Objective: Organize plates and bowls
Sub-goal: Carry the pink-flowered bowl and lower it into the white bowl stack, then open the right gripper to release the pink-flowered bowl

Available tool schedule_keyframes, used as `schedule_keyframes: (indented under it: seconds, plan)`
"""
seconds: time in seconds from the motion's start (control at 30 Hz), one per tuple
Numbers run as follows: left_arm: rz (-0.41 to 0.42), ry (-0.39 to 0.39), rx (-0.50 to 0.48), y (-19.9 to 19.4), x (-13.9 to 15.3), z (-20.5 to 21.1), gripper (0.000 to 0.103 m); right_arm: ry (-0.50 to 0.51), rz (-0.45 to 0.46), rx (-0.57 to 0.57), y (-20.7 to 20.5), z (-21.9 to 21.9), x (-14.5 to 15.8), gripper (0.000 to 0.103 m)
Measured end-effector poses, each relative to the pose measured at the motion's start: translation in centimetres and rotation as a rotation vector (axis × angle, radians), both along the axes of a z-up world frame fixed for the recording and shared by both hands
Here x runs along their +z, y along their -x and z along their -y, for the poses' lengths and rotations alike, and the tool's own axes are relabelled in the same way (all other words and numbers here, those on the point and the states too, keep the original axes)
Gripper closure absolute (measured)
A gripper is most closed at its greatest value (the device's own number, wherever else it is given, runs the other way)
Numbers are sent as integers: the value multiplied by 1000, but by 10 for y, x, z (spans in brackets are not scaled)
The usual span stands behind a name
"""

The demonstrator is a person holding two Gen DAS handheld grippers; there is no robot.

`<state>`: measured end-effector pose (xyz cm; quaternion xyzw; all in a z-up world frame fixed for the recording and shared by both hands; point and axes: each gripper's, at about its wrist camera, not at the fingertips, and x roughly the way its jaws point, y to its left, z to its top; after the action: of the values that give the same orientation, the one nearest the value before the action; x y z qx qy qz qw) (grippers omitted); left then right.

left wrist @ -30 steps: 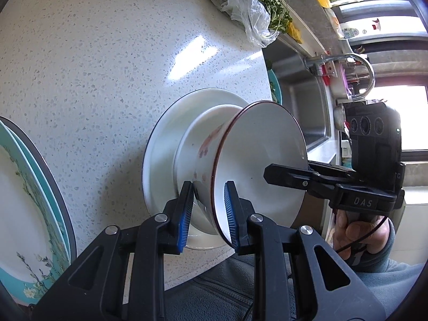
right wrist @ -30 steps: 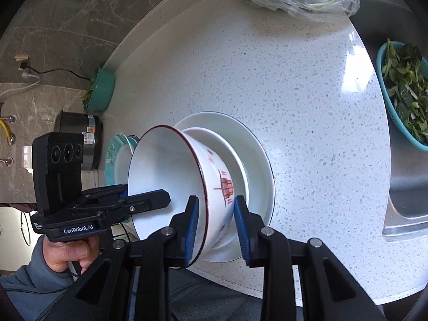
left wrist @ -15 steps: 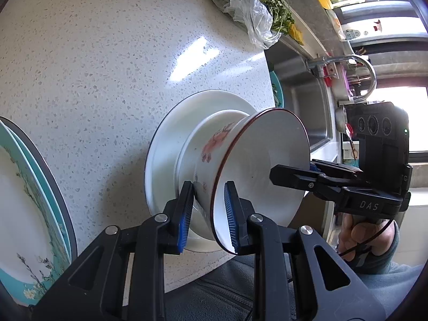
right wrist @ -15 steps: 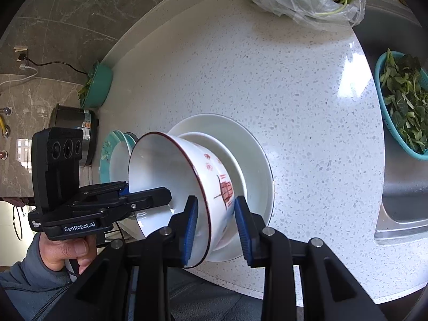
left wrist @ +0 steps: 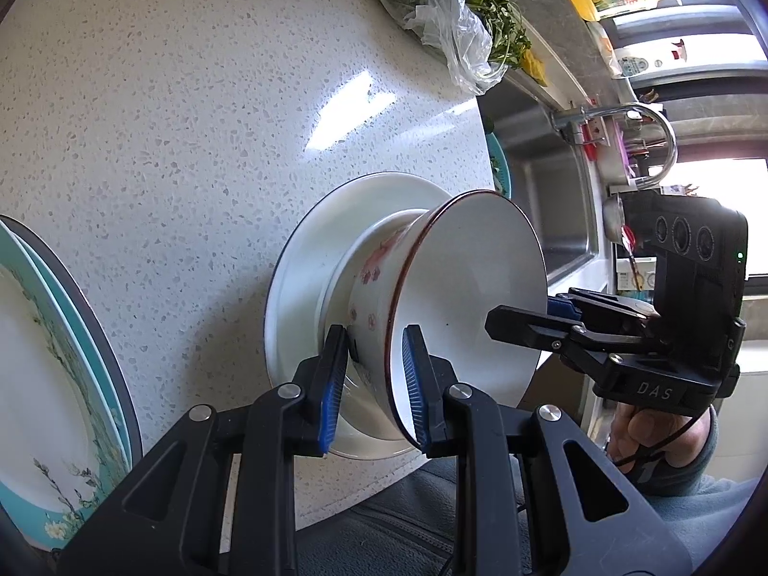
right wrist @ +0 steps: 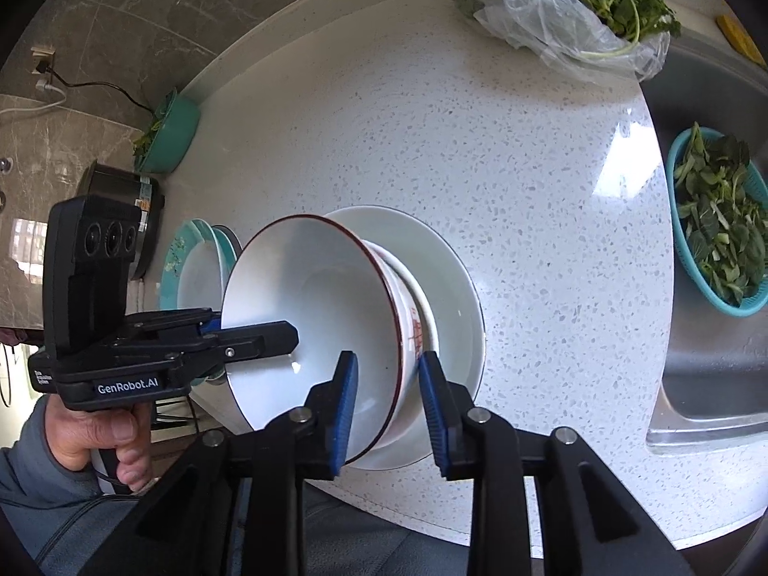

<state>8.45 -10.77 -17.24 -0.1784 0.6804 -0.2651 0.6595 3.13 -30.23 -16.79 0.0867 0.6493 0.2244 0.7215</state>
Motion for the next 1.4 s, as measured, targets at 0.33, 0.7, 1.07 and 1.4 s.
schedule_keyframes:
  seconds: [0.33,0.7,1.07,1.4]
  plan:
    - [23,-33,-9,2,2,6,80,35,29,-1,-1,8,2,86]
    - [47,-53,-15,0,4,8,80,67,44,9,0,9,-3,89]
    - [173,-176,-126,4,17,25,73,64,43,35,2,4,-10,93]
    - [313,-209,-189,11,37,38,12,69,34,40,5,2,-9,90]
